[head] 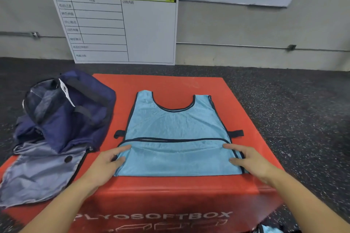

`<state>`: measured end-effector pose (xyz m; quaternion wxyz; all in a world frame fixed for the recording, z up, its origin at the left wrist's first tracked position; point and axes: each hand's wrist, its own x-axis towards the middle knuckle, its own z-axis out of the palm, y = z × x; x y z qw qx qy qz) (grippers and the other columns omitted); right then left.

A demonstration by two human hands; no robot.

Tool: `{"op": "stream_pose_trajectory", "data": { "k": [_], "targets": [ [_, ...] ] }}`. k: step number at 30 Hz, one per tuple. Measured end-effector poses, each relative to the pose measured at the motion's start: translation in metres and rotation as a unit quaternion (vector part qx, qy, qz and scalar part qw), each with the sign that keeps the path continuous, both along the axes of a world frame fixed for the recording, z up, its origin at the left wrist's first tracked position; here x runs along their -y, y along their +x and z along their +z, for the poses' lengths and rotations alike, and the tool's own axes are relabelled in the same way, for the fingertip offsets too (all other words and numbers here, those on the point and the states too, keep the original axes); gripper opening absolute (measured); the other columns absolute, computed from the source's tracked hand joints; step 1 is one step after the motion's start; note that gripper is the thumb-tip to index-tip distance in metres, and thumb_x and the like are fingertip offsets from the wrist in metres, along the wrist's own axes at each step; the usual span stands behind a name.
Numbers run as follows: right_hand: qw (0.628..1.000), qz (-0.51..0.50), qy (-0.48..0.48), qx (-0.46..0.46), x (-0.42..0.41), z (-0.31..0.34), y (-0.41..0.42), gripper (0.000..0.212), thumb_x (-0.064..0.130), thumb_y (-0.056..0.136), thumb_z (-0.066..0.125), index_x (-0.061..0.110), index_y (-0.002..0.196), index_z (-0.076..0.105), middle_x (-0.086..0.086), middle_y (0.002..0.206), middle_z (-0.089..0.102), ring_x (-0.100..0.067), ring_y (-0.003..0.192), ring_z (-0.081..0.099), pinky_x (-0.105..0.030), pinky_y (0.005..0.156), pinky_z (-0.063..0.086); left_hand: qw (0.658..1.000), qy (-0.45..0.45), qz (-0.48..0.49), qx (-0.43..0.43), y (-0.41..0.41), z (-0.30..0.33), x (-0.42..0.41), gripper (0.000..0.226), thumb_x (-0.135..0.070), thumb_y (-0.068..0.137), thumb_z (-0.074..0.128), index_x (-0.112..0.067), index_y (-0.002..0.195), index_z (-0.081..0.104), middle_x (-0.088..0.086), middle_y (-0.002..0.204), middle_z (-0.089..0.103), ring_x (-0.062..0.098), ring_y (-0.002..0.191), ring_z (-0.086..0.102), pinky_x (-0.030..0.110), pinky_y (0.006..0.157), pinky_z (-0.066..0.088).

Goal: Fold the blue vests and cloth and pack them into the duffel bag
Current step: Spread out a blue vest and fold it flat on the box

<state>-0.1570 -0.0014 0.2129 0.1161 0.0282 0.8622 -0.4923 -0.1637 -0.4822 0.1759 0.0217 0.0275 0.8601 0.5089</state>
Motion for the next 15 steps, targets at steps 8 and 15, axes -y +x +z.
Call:
{"op": "stream_pose_trajectory", "data": {
  "k": [8,15],
  "targets": [
    [0.999,0.021,0.009,0.026,-0.006,-0.002,0.048,0.052,0.019,0.092,0.073,0.049,0.133,0.062,-0.005,0.123,0.072,-0.043,0.07,0.057,-0.048,0.067,0.049,0.999,-0.029,-0.011,0.014,0.047,-0.003,0.008,0.054,-0.001,0.094,0.064,-0.051,0.114,0.069,-0.029,0.109,0.069,0.0,0.101,0.061,0.004,0.086,0.041],
    [0.998,0.059,0.018,0.016,-0.006,-0.001,0.052,0.051,0.016,0.089,0.074,0.045,0.129,0.065,-0.001,0.141,0.062,-0.044,0.137,0.046,-0.052,0.114,0.039,1.0,-0.027,-0.008,-0.01,0.058,0.006,0.004,0.05,0.002,0.092,0.066,-0.043,0.115,0.067,-0.034,0.116,0.063,-0.021,0.112,0.053,-0.004,0.095,0.032]
  ]
}}
